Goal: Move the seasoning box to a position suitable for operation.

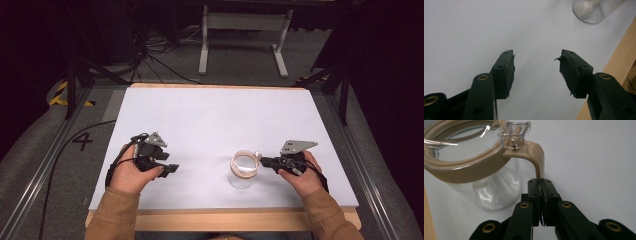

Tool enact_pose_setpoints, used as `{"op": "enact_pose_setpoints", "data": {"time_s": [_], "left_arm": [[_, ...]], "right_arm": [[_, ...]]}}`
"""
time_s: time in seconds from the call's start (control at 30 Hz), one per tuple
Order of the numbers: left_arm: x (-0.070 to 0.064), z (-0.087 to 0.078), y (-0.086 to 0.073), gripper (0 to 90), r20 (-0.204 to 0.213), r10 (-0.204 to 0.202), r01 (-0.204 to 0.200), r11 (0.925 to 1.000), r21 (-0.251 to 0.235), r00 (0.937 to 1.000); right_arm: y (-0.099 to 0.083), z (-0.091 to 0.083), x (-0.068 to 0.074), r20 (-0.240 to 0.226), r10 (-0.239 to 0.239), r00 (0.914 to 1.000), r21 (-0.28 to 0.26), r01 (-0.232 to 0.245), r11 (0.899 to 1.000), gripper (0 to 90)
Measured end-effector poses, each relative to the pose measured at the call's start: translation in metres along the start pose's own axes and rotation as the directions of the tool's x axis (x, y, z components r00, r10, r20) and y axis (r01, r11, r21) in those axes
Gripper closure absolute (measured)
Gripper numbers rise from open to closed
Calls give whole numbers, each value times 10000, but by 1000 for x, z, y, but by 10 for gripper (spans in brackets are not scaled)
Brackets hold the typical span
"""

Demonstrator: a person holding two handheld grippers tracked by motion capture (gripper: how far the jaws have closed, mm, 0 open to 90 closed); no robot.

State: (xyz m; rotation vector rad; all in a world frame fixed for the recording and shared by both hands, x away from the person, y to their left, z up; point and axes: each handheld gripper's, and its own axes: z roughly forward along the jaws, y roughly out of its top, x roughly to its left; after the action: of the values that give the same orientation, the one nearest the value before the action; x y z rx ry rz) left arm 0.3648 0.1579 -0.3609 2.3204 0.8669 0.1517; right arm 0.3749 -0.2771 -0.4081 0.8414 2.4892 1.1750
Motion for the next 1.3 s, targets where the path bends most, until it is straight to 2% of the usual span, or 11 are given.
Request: {"op": "enact_pose_setpoints", "data": {"time_s": [0.27,0.37,0.43,0.63,0.77,0.93,0.97,1.0,1.2,1.27,1.3], "left_arm": [[-1,-3,-10,461,-102,-251,251,9997,31,9996],[-1,-6,-17,461,-168,-414,415,9991,38,9990],[0,-8,-22,460,-241,-517,519,9986,60,9984],[1,-12,-33,460,-406,-838,847,9962,198,9957],[0,-10,-35,461,-432,-830,838,9963,177,9956],[-2,-7,-28,592,-103,-673,672,9977,-92,9977],[-3,-4,-24,592,-53,-630,628,9977,-244,9980],[-3,-1,-20,642,-23,-481,480,9982,-353,9988],[-15,35,7,825,453,373,-323,9936,-1081,9983],[-20,52,15,874,769,404,-298,9904,-1346,9962],[-20,52,15,887,769,404,-298,9904,-1346,9962]], "right_arm": [[7,8,-6,64,-329,9994,-40,330,9994,879],[13,17,-14,-76,-353,9993,-162,352,9992,879],[19,25,-20,-173,-543,9984,-242,539,9983,875],[25,39,-30,-609,-452,9971,-598,416,9973,866],[26,42,-33,-672,-509,9964,-685,463,9966,873],[25,31,-31,-420,-550,9976,-774,516,9957,890],[24,26,-31,-262,-563,9981,-725,543,9959,890],[22,19,-30,39,-582,9983,-657,584,9961,894],[8,-14,-23,666,-151,9977,-816,205,9965,898],[3,-22,-19,805,151,9966,-797,-87,9968,899],[3,-22,-19,805,151,9966,-797,-87,9968,899]]}}
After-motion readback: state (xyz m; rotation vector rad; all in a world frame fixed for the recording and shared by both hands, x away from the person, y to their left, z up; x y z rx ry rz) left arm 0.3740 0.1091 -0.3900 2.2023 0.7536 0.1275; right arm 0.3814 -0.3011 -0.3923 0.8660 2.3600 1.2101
